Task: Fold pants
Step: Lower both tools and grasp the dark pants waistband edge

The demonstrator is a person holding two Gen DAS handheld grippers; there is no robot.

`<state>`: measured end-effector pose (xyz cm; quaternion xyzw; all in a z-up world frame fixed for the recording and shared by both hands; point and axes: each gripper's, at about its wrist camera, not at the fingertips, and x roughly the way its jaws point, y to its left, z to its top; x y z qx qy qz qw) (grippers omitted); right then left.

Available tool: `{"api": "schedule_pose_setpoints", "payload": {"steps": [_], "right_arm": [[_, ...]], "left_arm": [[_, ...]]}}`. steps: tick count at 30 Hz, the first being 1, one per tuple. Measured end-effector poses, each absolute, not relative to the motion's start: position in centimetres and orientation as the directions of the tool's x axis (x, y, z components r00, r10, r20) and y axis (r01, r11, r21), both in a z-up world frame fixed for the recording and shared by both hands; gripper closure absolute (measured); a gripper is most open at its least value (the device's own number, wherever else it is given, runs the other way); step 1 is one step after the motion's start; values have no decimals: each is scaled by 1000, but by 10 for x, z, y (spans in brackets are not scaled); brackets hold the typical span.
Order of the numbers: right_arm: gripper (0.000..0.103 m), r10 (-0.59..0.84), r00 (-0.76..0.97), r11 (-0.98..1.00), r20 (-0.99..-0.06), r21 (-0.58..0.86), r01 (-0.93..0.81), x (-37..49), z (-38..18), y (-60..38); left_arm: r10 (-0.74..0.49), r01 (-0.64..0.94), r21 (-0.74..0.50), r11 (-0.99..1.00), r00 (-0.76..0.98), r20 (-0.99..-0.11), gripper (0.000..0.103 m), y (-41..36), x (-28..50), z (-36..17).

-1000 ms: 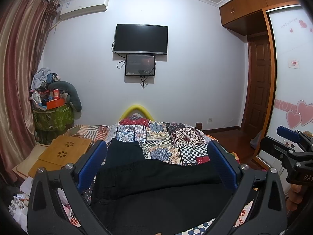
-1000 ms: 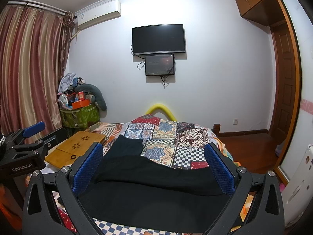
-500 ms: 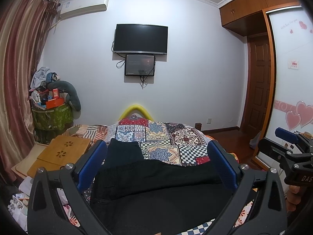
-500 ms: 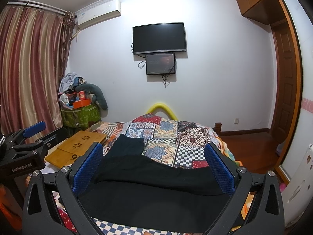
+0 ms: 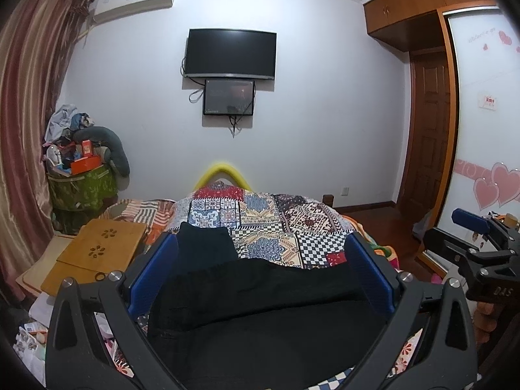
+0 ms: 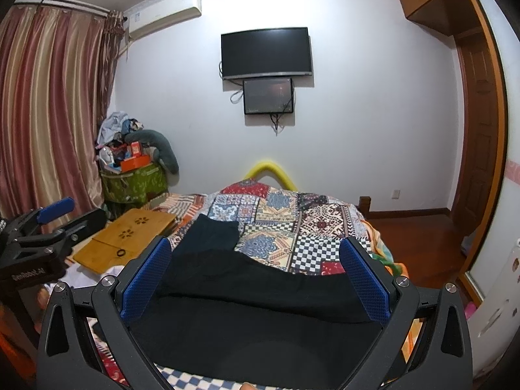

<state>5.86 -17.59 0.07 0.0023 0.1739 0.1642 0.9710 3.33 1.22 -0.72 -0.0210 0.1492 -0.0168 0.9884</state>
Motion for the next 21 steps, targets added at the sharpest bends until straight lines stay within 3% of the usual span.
{"api": "schedule_pose_setpoints", "payload": {"steps": [10,15,18,21], "right_arm": [[0,278,852,951,-444,-1,-310,137,-34,-172],[0,270,813,942,-516,-33,-334,184,-67,-168],[0,254,788,933,-561,-72,-352,207,-90,-165],[0,267,729,919,-631,-62,-390,234,-115,-161]], "left_arm": [[70,-68,20,997,891,-449,0,55,142,-36],[111,-100,49,994,825,-554,0,84,205,-69],[75,-80,21,997,776,-626,0,101,237,-93],[142,-125,74,989,737,-660,0,120,259,-120]]}}
